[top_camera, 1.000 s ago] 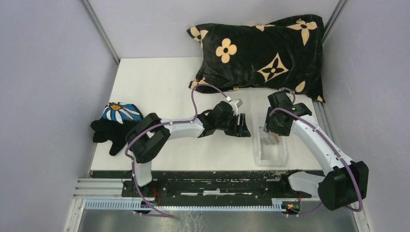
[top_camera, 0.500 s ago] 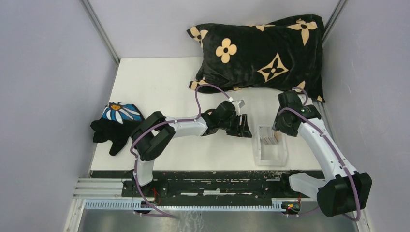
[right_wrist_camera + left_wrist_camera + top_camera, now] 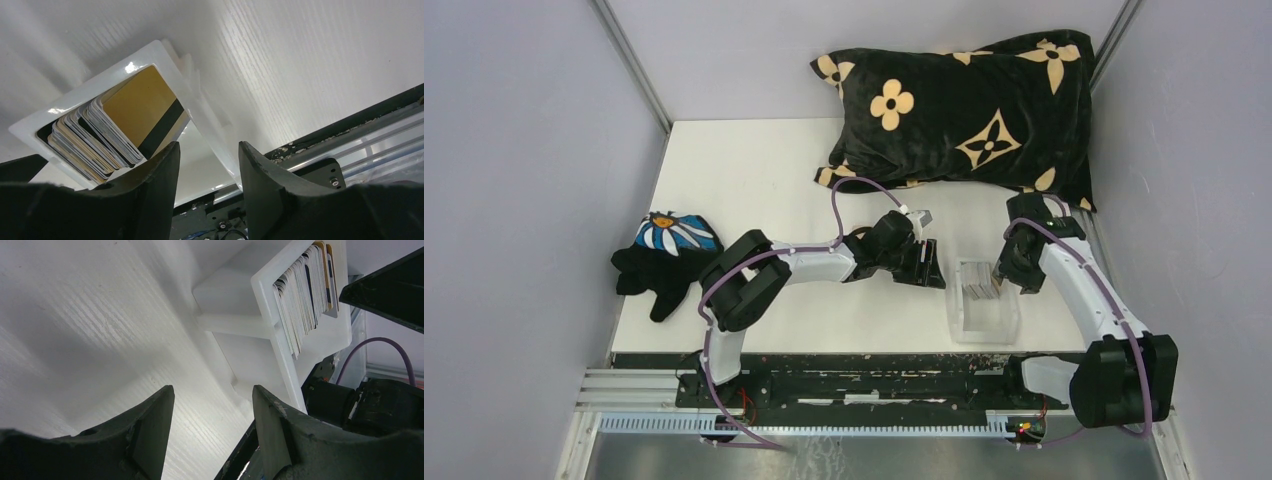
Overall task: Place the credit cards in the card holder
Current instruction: Move the storage box to the center of the board.
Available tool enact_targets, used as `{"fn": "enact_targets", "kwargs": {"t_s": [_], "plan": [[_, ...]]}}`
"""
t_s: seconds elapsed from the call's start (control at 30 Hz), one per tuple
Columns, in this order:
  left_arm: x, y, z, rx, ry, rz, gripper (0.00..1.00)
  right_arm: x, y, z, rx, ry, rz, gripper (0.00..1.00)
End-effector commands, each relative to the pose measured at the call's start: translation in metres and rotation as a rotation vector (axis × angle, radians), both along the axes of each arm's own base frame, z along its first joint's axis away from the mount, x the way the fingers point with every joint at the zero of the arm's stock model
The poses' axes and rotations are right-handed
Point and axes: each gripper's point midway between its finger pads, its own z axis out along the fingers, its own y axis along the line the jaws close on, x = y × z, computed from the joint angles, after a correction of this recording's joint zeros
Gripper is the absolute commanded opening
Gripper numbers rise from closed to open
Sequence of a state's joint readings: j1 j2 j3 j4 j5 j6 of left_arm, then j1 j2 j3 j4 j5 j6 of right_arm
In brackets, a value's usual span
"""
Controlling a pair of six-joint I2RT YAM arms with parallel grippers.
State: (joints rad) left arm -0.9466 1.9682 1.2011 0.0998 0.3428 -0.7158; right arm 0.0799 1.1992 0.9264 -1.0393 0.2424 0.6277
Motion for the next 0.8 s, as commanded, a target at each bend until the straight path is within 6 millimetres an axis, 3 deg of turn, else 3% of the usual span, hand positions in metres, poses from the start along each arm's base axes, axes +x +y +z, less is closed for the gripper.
{"fn": "enact_targets", "kwargs": {"t_s": [0.0, 0.23, 0.5, 0.77], "plan": [[0.002, -0.013, 0.021, -0.047, -0.018, -0.022, 0.66, 0.006, 0.003, -0.011, 0.021, -0.002, -0.006, 0.52], [0.007, -0.003, 0.018, -0.004, -0.042, -0.019, 0.66, 0.014, 0.003, -0.025, 0.026, 0.029, -0.004, 0.48], [0.065, 0.056, 0.009, 0.059, -0.066, 0.188, 0.66, 0.027, 0.009, -0.036, 0.046, 0.050, 0.035, 0.36], [0.117, 0.103, 0.047, 0.044, -0.149, 0.314, 0.66, 0.055, 0.020, -0.036, 0.094, 0.033, 0.070, 0.29]]}}
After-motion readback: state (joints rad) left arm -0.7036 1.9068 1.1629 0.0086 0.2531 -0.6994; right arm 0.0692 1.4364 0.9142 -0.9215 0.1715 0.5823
